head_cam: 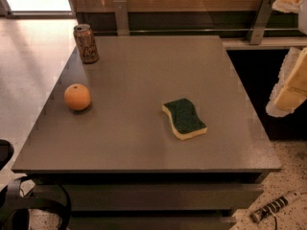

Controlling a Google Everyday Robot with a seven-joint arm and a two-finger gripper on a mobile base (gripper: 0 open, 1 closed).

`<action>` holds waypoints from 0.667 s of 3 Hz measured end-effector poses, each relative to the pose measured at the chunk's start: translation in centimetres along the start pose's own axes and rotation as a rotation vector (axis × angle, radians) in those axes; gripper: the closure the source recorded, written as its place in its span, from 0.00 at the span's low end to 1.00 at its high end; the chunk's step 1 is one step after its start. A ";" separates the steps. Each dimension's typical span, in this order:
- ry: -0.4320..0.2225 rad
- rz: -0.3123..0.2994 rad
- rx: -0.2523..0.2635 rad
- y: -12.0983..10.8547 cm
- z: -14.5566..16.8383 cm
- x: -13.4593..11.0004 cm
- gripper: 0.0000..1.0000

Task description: Move sponge near orange can

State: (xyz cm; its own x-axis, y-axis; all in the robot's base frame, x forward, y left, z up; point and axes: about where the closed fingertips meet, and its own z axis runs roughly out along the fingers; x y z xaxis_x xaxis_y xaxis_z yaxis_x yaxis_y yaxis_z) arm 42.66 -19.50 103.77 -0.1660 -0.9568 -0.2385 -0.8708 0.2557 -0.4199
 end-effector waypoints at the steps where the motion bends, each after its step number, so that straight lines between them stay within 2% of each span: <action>1: 0.000 0.000 0.000 0.0 0.0 0.0 0.00; 2: -0.046 0.014 0.004 0.1 0.1 0.1 0.00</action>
Offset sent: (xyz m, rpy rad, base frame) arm 0.0050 -0.0067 -0.0177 0.2068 -0.0312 0.0202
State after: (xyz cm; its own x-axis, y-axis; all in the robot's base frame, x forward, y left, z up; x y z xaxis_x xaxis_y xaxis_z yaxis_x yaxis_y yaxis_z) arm 42.67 -19.52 103.61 -0.1568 -0.9458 -0.2845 -0.8665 0.2699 -0.4198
